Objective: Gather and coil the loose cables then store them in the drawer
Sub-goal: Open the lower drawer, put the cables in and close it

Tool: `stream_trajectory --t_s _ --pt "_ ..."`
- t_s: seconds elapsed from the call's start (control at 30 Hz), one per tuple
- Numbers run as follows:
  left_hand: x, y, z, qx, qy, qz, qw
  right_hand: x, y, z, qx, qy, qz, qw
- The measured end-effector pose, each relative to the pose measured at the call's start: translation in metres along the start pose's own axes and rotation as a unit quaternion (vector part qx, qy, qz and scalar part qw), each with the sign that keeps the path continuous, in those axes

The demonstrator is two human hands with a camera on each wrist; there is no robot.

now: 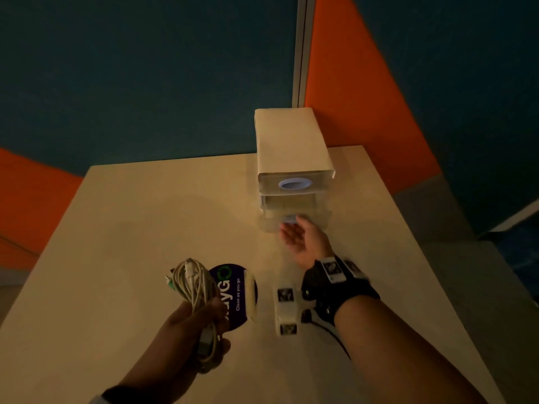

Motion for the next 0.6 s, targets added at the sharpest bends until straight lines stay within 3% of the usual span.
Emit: stream_trajectory --t_s 0.2,0.4,0.5,0.6 --pt "-0.019 0.022 -0.02 -0.037 0.075 0.021 0.996 0.039 -0.039 -0.032 -0.013 0.003 0.011 1.0" --pt "-0.082 0.066 -0.04 0.021 0.127 0.078 0.989 0.043 -0.05 -0.043 0.0 0.011 -0.004 1.0" --pt "-0.115 0.089 -0.043 -0.012 0.19 0.1 0.977 0.044 -0.048 -0.045 0.009 0.014 0.005 1.0" --pt "-0.141 0.119 -0.038 -0.09 0.233 0.055 0.967 0.046 -0.049 -0.043 0.009 -0.02 0.016 1.0"
Point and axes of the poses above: each hand's wrist, its own y-axis towards the middle knuckle, its own x-axis out of the back of the hand, z = x × y, the point moved 1 cm from there along y, towards the middle knuckle, and after that the axes turned 8 degrees about -x, right-handed, at the moved point
